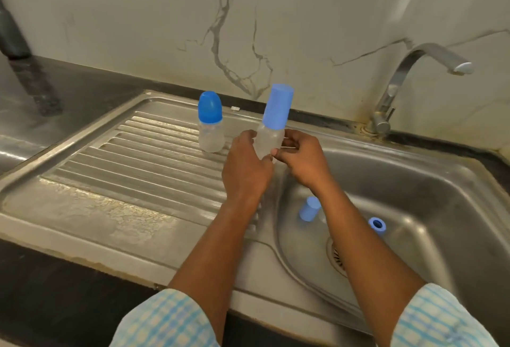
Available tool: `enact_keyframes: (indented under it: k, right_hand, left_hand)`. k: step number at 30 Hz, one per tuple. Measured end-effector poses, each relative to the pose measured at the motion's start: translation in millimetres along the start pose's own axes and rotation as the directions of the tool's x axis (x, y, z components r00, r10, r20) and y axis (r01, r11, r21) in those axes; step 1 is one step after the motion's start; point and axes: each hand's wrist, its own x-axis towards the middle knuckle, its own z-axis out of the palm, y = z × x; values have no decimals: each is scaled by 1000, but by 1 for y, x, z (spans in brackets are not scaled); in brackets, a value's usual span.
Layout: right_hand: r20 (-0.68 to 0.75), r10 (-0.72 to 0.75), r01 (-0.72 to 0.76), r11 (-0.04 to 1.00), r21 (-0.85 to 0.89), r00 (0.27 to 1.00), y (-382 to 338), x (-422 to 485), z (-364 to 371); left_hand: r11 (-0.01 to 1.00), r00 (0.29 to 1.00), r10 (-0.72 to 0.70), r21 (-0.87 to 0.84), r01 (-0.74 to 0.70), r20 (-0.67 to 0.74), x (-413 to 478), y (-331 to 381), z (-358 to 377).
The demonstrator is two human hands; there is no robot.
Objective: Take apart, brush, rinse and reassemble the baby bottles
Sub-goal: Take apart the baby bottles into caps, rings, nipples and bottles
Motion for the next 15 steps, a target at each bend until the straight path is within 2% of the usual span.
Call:
enact_keyframes:
  k: [5, 10, 12, 15]
  right_hand:
    - [-29, 0, -3, 994, -105, 1000, 8, -42, -49]
    - [53, 61, -56, 994, -90, 997, 21, -80, -89]
    - [-6, 63, -63, 992, -109, 998, 31, -86, -94]
    - [-177, 63, -79, 993, -86, 982, 36, -87, -102]
  left_hand:
    - [991, 970, 135, -9, -136, 202, -22, 18, 15]
    - [957, 908, 241, 74, -282, 342, -41, 34, 32]
    - [932, 885, 265, 134, -338, 383, -41, 33, 35]
    - [873, 840, 285, 237, -426, 461, -41, 29, 39]
